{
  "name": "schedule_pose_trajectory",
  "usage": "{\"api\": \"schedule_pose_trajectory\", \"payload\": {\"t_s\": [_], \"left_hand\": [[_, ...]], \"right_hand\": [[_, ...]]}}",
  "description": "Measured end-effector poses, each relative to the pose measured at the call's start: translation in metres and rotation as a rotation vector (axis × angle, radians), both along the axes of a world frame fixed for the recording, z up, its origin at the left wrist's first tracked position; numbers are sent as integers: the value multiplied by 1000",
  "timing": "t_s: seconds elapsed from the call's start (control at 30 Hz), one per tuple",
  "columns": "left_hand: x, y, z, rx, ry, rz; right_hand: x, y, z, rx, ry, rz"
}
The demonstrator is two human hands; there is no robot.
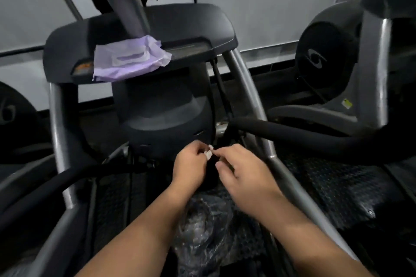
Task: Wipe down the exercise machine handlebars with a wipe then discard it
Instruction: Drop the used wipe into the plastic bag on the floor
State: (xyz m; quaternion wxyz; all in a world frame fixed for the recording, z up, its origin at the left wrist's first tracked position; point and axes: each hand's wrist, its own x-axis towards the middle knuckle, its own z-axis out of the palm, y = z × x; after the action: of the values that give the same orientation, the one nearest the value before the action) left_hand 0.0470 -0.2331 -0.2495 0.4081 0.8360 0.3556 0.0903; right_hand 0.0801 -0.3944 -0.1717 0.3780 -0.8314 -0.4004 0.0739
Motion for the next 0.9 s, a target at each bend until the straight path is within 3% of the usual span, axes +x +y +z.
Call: {"api": "schedule_pose_trajectory", "payload": {"t_s": [0.23,0.43,0.57,0.77,0.9], "left_hand": [[-54,22,-90,-46,167,164],[-83,37,-182,-73,367,179],[-92,42,-231,-102,398,163],[-99,51,-290,-107,468,208],[-99,52,-311,-223,556,162]], "right_hand": [[-5,47,-128,-320,306,70],[-4,55,-212,-452,301,123],[-8,63,-255,-508,306,209],[-16,73,-310,-601,344,277],[-21,77,-340,-660,415,289]]}}
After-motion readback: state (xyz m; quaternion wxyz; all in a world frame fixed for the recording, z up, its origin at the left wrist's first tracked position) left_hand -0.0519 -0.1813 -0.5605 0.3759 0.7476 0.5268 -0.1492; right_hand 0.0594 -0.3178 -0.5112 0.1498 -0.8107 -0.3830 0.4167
